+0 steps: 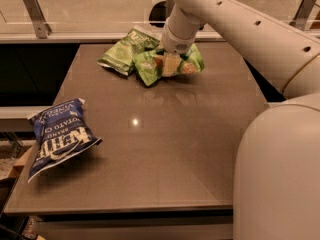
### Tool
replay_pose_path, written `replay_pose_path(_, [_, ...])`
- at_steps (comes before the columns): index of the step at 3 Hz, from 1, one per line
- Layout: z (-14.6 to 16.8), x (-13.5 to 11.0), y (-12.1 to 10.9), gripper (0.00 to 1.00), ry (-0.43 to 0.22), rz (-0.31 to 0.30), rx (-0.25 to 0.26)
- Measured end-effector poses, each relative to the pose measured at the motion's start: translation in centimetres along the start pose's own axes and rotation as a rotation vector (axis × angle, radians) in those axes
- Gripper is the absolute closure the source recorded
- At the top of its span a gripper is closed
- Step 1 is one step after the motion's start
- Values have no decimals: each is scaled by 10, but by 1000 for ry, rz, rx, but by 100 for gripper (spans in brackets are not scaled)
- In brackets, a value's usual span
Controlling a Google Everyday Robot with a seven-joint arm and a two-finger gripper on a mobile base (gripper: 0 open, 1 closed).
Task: Move green rice chip bag near green jalapeno chip bag
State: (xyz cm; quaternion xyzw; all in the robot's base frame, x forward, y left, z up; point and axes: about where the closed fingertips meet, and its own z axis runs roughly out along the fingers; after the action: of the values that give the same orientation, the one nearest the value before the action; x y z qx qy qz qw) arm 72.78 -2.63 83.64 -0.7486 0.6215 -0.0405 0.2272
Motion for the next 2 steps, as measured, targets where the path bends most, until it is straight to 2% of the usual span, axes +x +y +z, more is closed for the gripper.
replay_pose_path(1, [1,0,1,14,0,0,-2])
replay_pose_path(2, [4,-1,2,0,0,-1,-7])
